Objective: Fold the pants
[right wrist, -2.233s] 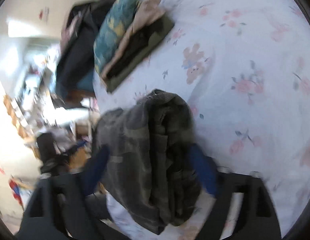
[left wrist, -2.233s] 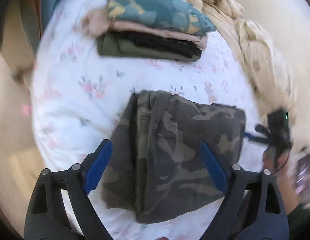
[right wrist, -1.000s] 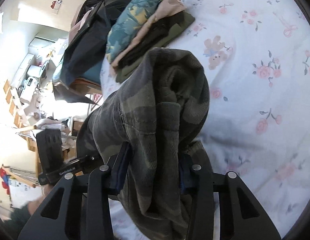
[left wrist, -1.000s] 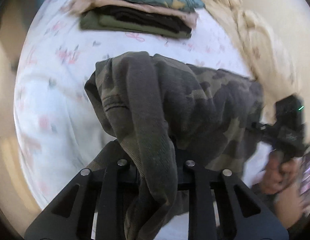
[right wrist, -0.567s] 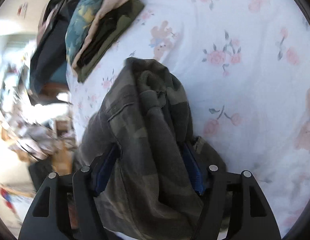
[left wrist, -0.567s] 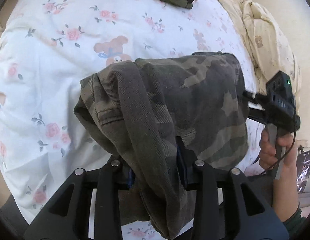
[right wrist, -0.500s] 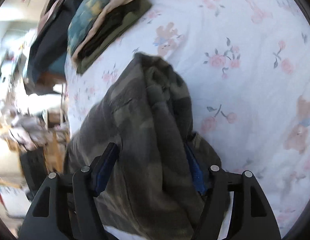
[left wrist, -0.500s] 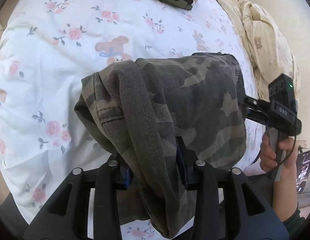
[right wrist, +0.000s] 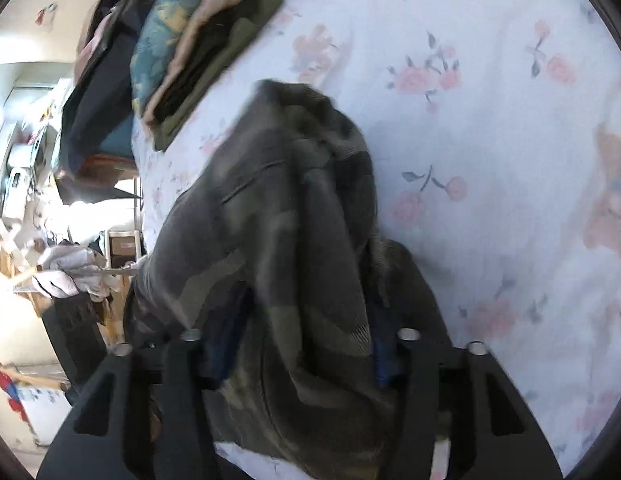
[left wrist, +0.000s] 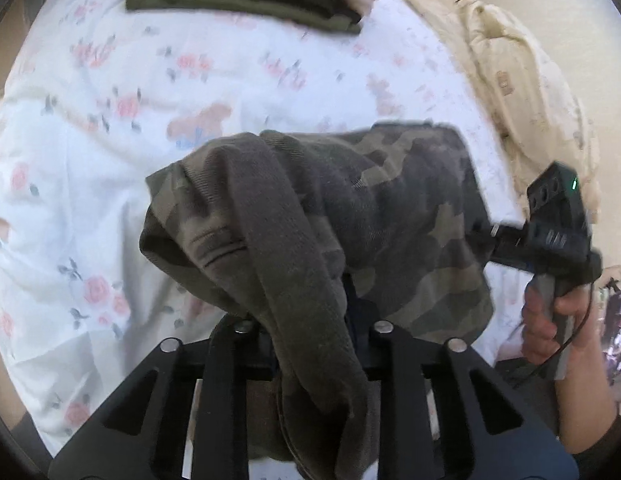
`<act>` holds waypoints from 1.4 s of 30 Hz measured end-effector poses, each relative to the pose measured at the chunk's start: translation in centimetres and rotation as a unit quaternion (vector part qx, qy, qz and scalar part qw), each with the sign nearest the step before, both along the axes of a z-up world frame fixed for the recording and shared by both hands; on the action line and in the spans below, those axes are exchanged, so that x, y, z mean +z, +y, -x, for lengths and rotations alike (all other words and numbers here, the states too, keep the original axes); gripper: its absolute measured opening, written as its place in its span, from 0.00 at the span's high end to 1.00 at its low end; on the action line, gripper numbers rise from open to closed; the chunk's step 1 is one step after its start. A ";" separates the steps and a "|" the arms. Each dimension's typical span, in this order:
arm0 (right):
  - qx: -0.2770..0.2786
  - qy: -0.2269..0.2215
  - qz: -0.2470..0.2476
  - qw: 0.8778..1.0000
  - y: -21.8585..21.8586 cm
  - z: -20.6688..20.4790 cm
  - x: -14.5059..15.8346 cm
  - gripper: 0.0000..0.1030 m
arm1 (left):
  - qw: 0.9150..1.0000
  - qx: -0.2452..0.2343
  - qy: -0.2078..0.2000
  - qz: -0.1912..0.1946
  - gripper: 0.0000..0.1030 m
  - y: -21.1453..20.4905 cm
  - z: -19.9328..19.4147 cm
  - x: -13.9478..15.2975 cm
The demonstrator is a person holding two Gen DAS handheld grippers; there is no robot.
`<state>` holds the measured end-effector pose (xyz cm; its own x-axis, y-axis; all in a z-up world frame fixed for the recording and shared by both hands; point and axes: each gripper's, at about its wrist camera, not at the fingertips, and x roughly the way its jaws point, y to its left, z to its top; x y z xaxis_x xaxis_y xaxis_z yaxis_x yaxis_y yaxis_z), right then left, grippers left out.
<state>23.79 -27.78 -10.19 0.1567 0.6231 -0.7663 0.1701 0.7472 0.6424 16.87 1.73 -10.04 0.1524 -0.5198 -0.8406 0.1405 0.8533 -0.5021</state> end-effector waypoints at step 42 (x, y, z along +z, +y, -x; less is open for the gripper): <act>0.052 -0.112 0.075 0.990 1.4 -4.4 4.6 0.93 | 0.992 0.026 0.014 -0.124 0.96 0.7 -9.2 1.1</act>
<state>28.21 -26.34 -5.54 0.2742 0.5274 -0.8042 -0.0472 0.8426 0.5365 26.08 2.39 -8.97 0.1481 -0.2877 -0.9462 0.0822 0.9570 -0.2781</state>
